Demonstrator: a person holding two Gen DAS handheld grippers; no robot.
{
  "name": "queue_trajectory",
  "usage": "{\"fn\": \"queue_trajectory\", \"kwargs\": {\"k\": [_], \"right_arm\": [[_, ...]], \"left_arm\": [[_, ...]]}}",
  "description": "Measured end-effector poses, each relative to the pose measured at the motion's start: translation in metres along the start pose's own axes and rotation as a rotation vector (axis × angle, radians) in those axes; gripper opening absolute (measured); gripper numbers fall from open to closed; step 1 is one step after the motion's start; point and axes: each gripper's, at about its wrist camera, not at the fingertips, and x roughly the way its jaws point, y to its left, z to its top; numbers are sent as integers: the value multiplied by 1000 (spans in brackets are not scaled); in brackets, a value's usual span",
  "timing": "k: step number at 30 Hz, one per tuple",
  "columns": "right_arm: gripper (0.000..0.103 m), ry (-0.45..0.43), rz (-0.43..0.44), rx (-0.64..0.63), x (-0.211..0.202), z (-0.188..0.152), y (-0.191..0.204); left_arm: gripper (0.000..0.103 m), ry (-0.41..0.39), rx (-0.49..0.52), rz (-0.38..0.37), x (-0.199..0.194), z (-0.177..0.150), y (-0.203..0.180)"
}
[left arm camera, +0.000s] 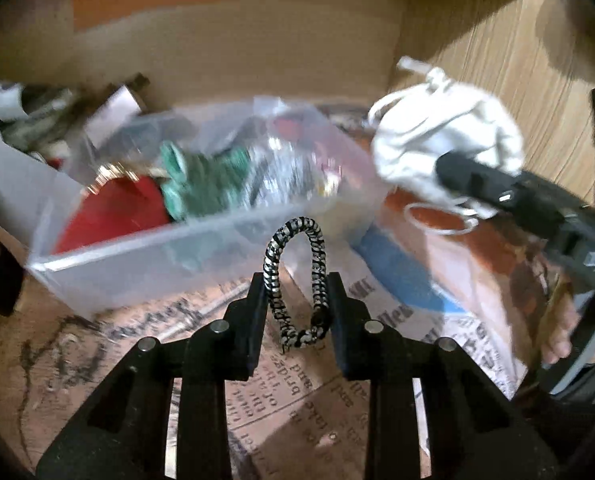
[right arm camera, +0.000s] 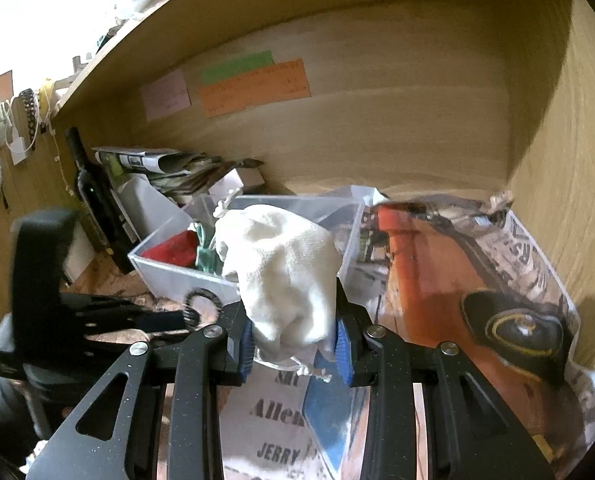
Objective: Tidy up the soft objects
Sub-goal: 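Carry the cloth bag and hair tie into the clear box and release both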
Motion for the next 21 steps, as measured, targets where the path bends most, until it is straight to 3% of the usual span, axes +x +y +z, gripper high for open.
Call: {"fn": "queue_trajectory", "kwargs": {"k": [7,11,21], "right_arm": [[30,-39,-3,-40,13,27,9],[30,-48,-5,-57,25,41,14],[30,35,2,-88,83,55,23]], "left_arm": [[29,-124,-35,46,-48,21,25],[29,-159,-68,82,-50,41,38],[29,-109,-135,137,-6,64,75]]}}
